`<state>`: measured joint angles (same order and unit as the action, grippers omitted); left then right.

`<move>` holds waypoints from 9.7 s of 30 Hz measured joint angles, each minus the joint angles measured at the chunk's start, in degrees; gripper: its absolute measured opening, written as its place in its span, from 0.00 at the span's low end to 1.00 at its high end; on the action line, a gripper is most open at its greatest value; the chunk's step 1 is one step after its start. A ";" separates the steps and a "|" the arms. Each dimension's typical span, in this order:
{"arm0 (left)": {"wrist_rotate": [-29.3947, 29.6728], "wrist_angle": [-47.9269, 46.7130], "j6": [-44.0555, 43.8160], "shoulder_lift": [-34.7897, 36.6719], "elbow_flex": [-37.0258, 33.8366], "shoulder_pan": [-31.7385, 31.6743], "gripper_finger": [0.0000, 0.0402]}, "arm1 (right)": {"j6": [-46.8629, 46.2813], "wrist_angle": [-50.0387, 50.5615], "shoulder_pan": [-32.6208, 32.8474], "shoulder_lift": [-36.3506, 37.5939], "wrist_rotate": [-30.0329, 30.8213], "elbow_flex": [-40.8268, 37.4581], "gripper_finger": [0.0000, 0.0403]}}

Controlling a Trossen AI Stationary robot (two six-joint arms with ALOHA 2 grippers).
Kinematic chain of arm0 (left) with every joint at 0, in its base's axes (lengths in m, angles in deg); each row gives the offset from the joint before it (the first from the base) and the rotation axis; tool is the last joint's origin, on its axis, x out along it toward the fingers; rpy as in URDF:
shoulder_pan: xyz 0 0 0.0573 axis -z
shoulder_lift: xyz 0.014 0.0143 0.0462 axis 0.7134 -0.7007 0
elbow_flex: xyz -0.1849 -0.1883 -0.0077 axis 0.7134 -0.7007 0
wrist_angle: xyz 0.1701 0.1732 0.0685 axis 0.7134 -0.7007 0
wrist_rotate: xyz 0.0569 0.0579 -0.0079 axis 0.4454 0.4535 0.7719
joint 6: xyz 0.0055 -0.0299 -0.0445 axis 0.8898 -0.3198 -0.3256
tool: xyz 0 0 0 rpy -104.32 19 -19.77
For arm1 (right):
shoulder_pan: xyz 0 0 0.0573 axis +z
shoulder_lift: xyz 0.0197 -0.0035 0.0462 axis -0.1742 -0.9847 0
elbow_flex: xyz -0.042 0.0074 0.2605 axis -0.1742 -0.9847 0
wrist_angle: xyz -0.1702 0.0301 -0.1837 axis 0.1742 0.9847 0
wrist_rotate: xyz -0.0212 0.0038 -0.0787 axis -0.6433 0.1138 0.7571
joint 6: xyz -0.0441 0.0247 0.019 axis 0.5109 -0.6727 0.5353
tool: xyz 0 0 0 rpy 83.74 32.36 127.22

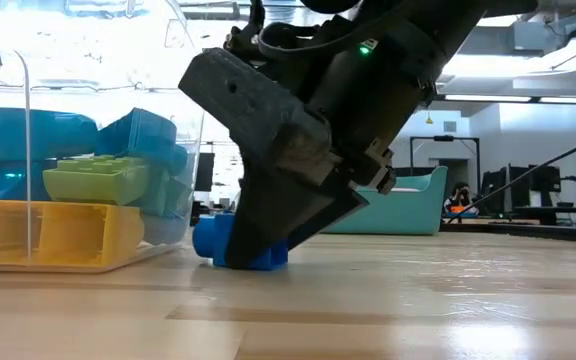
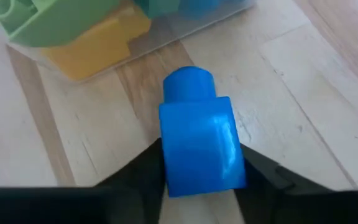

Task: Pick & Place Toys
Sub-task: Put the blue game piece into the transparent bin, then return to Home Position

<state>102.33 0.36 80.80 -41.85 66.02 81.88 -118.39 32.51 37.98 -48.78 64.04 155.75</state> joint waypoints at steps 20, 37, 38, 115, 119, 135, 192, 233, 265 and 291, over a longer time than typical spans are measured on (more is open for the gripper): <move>1.56 12.72 0.07 -1.64 0.00 -0.02 0.64 | -5.49 16.59 2.29 19.75 1.05 -0.17 0.33; 1.24 26.26 -4.76 -17.36 0.00 -1.48 0.64 | 16.86 3.29 -7.35 35.50 0.94 -0.08 0.31; -0.16 26.09 -5.94 -18.52 -0.02 -2.18 0.64 | 17.99 1.39 -7.77 35.50 0.77 -0.08 0.31; -43.61 35.64 -18.32 -25.89 -0.01 -26.69 0.32 | 25.31 -17.55 -9.66 35.30 -1.32 -0.10 0.56; -43.61 35.56 -18.34 -25.88 -0.04 -26.69 0.32 | 23.02 -14.89 -9.69 35.37 -1.94 -0.02 0.60; -42.94 23.86 -18.05 -23.27 0.00 -27.04 0.32 | 10.06 5.27 -8.72 35.30 -3.29 -0.06 0.61; -19.91 22.77 -37.37 -1.07 -31.71 -3.78 0.52 | 1.78 14.91 -5.68 35.61 7.02 -0.10 0.61; -37.49 30.81 -16.58 40.06 -54.91 -30.60 0.00 | -6.00 4.97 -6.16 36.55 13.22 -0.08 0.61; -46.21 43.11 -18.14 37.83 -65.40 -41.11 0.00 | 6.44 -9.00 -8.43 36.08 6.74 -0.04 0.44; -46.16 44.08 -18.06 31.32 -65.33 -41.09 0.02 | 48.66 -29.86 -29.99 55.05 -48.49 -27.03 0.00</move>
<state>56.17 44.43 62.74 -10.53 0.69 40.78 -69.73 2.65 7.99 6.27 15.56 128.71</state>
